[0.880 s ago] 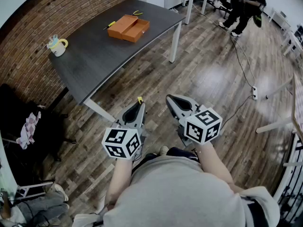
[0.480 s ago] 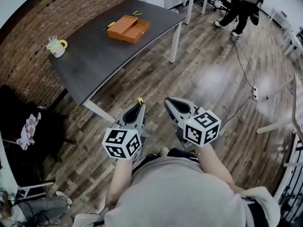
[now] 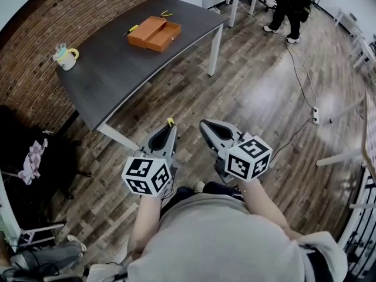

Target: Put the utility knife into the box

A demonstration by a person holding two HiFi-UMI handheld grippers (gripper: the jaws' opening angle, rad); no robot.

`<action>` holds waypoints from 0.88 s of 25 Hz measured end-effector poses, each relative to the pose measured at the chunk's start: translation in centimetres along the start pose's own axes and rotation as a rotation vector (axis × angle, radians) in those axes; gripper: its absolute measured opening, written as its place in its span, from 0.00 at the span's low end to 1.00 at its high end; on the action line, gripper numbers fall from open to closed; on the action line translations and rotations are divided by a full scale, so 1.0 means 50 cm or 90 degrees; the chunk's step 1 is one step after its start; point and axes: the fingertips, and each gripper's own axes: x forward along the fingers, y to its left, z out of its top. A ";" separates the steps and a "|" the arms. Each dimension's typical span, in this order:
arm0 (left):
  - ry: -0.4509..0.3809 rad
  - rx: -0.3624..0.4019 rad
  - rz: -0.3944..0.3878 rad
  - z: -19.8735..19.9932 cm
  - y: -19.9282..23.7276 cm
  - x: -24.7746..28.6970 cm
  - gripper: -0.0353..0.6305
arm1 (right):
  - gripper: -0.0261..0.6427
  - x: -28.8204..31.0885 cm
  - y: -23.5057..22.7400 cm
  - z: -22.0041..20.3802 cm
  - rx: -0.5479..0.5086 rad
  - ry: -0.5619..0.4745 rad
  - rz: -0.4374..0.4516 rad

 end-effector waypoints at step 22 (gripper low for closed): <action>0.053 -0.022 0.014 -0.046 0.029 0.123 0.14 | 0.05 0.036 -0.134 -0.022 0.065 0.020 -0.011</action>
